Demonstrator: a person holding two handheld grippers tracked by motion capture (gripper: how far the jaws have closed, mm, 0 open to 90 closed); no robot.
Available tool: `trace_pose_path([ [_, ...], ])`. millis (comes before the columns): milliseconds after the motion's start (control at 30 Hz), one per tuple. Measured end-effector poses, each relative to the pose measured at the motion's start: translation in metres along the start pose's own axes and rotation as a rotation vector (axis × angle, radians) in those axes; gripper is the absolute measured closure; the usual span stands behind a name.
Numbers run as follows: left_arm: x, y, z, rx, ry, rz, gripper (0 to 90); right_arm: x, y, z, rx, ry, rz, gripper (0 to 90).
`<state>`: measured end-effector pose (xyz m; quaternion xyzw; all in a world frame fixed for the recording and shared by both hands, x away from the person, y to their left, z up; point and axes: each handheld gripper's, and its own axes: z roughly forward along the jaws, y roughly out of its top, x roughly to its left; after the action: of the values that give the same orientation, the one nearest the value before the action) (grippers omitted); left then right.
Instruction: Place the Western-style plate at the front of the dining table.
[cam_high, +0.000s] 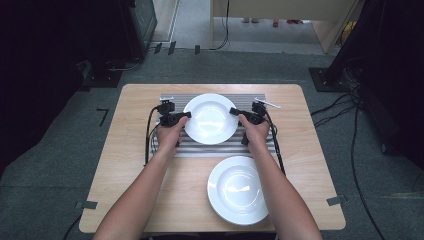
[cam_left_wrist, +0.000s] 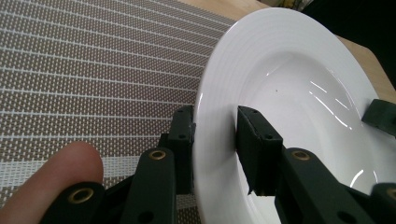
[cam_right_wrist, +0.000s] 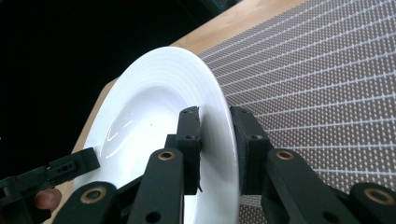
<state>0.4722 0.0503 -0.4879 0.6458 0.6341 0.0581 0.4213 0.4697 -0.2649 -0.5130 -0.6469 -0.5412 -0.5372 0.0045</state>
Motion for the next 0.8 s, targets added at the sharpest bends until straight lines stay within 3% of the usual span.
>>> trace_pose_path([
  [67, 0.0026, -0.0012, 0.0053, 0.013, 0.006, -0.009, 67.6, -0.0004, -0.0007, 0.0019, -0.002, -0.009, 0.007, 76.2],
  [200, 0.0070, -0.0005, 0.0090, 0.026, -0.010, -0.040, 67.6, -0.0023, -0.0007, 0.0049, -0.011, -0.013, 0.071, 77.7],
  [367, 0.0051, 0.0014, 0.0121, 0.033, 0.003, -0.030, 67.1, -0.0045, -0.0027, 0.0083, -0.015, -0.045, 0.065, 76.6],
  [600, 0.0061, 0.0012, 0.0117, 0.033, -0.020, -0.021, 64.6, -0.0054, -0.0044, 0.0101, -0.012, -0.063, 0.025, 74.5],
  [700, 0.0077, 0.0014, 0.0088, 0.029, -0.019, -0.009, 54.0, -0.0026, -0.0039, 0.0078, -0.015, -0.083, -0.019, 71.1],
  [800, 0.0082, 0.0004, 0.0036, 0.018, 0.017, 0.011, 45.5, 0.0015, -0.0003, 0.0020, -0.031, -0.098, -0.043, 68.2],
])
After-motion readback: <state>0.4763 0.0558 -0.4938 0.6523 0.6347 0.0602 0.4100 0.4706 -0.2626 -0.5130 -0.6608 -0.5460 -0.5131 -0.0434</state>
